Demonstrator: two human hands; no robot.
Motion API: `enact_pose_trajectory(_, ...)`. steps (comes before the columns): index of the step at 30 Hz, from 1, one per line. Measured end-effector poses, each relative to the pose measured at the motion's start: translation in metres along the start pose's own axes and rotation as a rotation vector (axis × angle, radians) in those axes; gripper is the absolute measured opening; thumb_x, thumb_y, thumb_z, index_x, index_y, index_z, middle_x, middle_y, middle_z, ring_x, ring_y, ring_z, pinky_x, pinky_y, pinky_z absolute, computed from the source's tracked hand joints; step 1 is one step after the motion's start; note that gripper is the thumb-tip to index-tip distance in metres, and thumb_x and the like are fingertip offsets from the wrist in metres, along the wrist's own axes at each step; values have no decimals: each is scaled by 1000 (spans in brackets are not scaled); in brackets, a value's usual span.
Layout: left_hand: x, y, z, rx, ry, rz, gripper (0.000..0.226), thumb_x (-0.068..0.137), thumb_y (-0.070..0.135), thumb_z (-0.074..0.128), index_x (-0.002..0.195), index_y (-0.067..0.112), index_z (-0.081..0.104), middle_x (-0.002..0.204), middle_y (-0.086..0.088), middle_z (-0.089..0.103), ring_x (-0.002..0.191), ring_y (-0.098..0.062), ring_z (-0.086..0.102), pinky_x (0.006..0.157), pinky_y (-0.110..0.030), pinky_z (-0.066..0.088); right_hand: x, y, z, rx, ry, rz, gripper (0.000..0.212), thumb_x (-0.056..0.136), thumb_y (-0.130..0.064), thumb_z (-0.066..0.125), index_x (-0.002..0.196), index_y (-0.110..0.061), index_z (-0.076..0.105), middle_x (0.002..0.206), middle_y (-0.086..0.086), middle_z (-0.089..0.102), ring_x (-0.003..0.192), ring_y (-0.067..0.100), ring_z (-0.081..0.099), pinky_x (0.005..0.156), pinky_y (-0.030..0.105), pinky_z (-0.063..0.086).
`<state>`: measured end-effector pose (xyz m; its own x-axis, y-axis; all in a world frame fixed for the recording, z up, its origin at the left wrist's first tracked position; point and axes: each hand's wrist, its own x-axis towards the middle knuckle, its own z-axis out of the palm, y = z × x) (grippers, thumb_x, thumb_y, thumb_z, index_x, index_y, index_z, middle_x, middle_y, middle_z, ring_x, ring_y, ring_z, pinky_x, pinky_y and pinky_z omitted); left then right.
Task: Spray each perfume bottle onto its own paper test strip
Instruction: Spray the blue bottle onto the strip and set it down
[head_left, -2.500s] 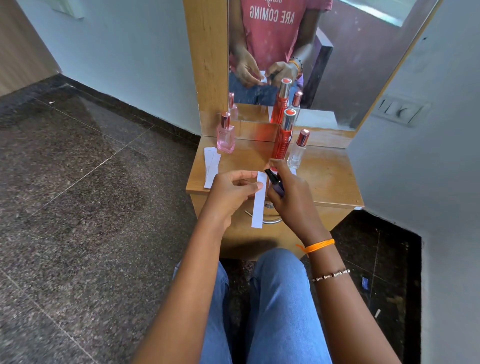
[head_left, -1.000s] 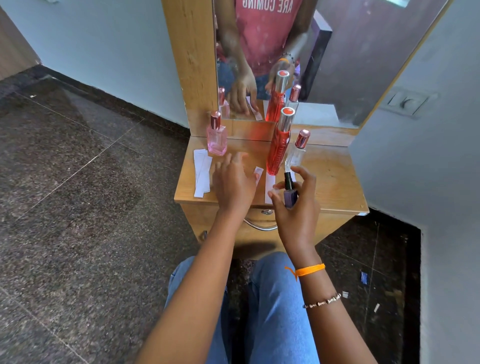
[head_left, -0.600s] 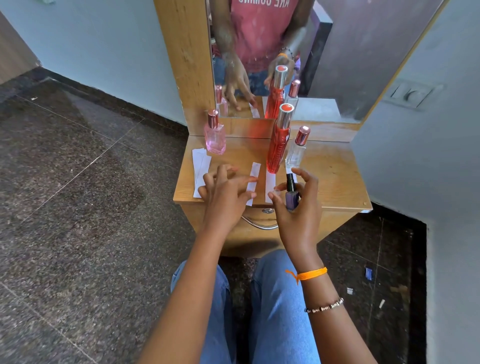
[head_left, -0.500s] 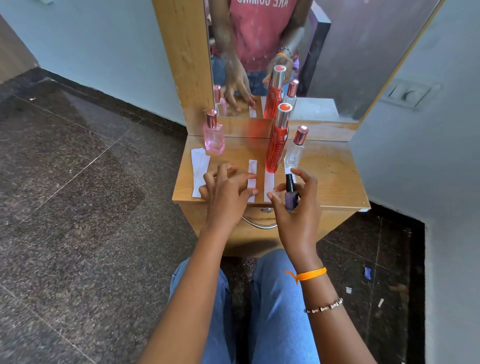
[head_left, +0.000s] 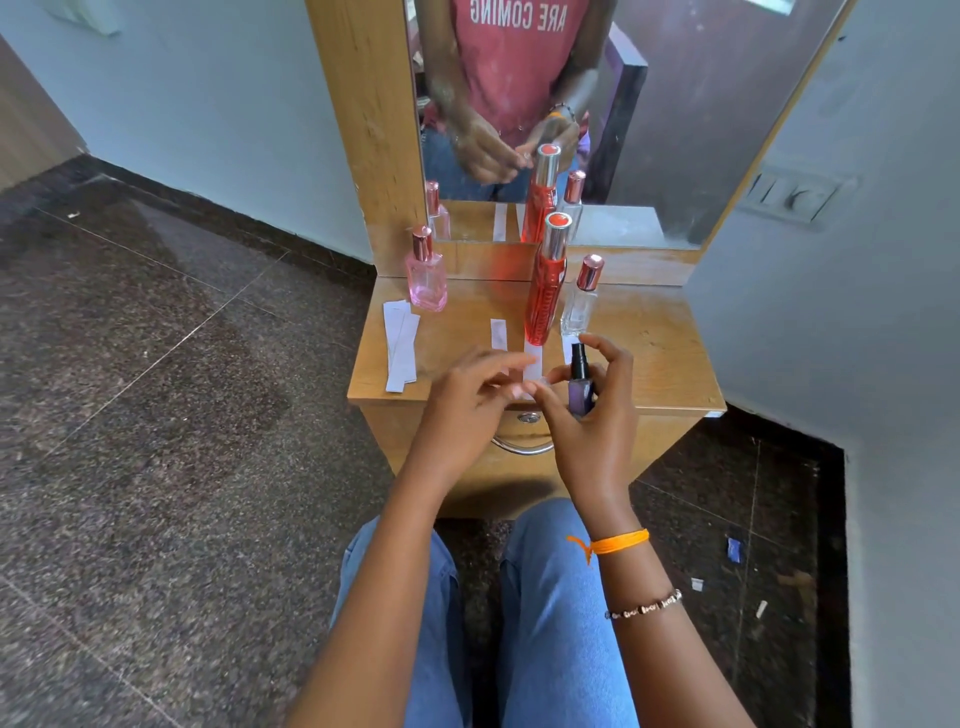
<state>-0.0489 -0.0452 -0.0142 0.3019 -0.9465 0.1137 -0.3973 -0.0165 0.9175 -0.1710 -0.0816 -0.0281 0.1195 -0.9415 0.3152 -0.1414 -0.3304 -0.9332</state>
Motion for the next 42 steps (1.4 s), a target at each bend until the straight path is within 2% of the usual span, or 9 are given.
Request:
enact_pose_trajectory(5, -11, 5, 0, -113, -65, -5, 38, 77, -4, 66, 106, 21, 69, 106, 1, 70, 96, -7, 67, 88, -22, 51, -2, -4, -3, 99, -37, 56, 57, 74, -11, 78, 110, -37, 43, 94, -5, 63, 91, 13, 63, 77, 16, 48)
enact_pose_trajectory(12, -18, 15, -5, -219, 89, -122, 23, 82, 4, 66, 92, 25, 69, 90, 6, 72, 90, -5, 67, 81, -17, 50, -8, -14, -9, 123, -109, 42, 45, 87, -14, 67, 120, -25, 39, 87, -1, 64, 74, 11, 62, 66, 24, 52)
enact_pose_trajectory(15, -19, 24, -8, -621, 194, -283, 15, 83, 3, 66, 95, 12, 66, 83, -2, 71, 81, -11, 70, 78, -22, 56, -19, -17, -7, 78, -202, -1, 41, 92, -13, 58, 121, -27, 34, 83, 8, 61, 72, 33, 59, 60, 42, 49)
enact_pose_trajectory(17, -20, 27, -9, -749, 203, -335, 15, 83, 4, 65, 98, 7, 64, 79, -2, 73, 76, -11, 70, 75, -22, 57, -24, -17, -3, 40, -283, -40, 47, 91, -9, 59, 123, -28, 30, 91, 12, 64, 74, 35, 57, 64, 36, 48)
enact_pose_trajectory(20, -21, 27, -10, -716, 179, -357, 11, 83, 6, 66, 94, 10, 66, 82, -3, 72, 72, -9, 68, 69, -18, 55, -29, -16, 3, -11, -331, -57, 56, 88, -5, 62, 129, -25, 30, 100, -30, 59, 82, 25, 62, 76, 36, 53)
enact_pose_trajectory(23, -23, 27, -13, -668, 151, -369, 13, 82, 5, 67, 94, 9, 66, 86, -5, 70, 73, -9, 68, 72, -19, 56, -32, -15, 4, -44, -315, -86, 62, 85, -5, 65, 135, -19, 30, 97, -22, 57, 83, 34, 63, 76, 51, 53)
enact_pose_trajectory(27, -24, 27, -17, -642, 126, -390, 12, 83, 4, 66, 94, 7, 66, 86, -8, 69, 70, -8, 69, 72, -17, 56, -32, -16, 4, -71, -328, -104, 62, 85, -2, 65, 135, -14, 30, 107, -46, 47, 88, 25, 64, 79, 44, 52)
enact_pose_trajectory(35, -28, 28, -17, -551, 18, -418, 11, 83, 3, 65, 88, 13, 70, 85, -2, 70, 84, -12, 67, 82, -23, 54, -31, -9, 1, -73, -342, -101, 50, 87, -3, 60, 126, -28, 42, 93, 0, 63, 74, 18, 59, 67, 31, 48)
enact_pose_trajectory(42, -29, 21, -18, -444, 17, -454, 19, 92, 15, 55, 106, 19, 68, 110, -2, 68, 105, -14, 62, 98, -31, 44, -28, -5, 1, -41, -298, -50, 44, 87, -11, 65, 105, -44, 42, 84, -7, 59, 73, 18, 56, 64, 16, 42)
